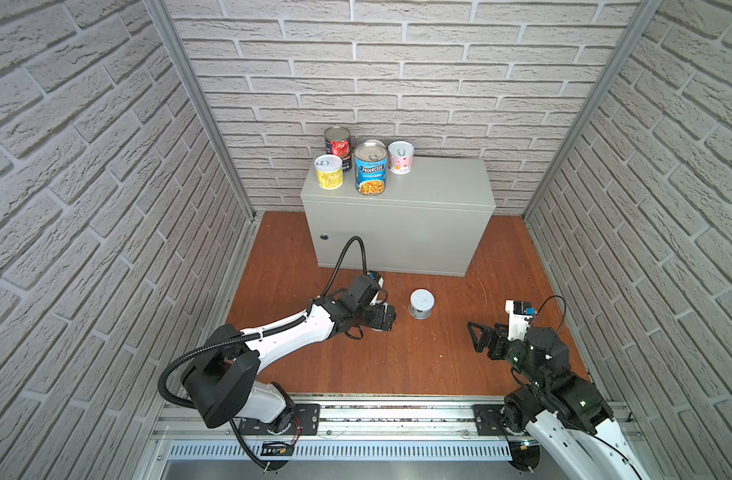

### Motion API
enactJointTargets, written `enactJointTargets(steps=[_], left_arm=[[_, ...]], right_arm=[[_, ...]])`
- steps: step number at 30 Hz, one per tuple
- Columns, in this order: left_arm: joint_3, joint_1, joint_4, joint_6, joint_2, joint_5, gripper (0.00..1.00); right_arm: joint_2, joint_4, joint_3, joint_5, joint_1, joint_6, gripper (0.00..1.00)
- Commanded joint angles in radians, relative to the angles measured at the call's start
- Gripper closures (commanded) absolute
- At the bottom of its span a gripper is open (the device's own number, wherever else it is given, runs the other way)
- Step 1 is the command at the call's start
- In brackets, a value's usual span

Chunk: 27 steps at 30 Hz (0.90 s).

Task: Place and organize the canned foods onto the counter
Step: 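Retract the right gripper while the left gripper lowers over a white can, then close the left gripper on the white can and lift it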

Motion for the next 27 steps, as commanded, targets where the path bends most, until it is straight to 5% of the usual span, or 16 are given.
enactJointTargets(steps=[1,16,27], left_arm=[[0.038,-0.012,-0.024,0.027,0.024,-0.024,0.02],[0.065,-0.054,-0.028,0.071,0.116,-0.177,0.02],[0.099,-0.052,0.000,0.094,0.170,-0.180,0.05]], right_arm=[[0.028,0.070,-0.023,-0.016,-0.004,0.017,0.04],[0.090,0.138,-0.033,-0.039,-0.004,0.019,0.05],[0.077,0.131,-0.042,-0.060,-0.004,0.028,0.06]])
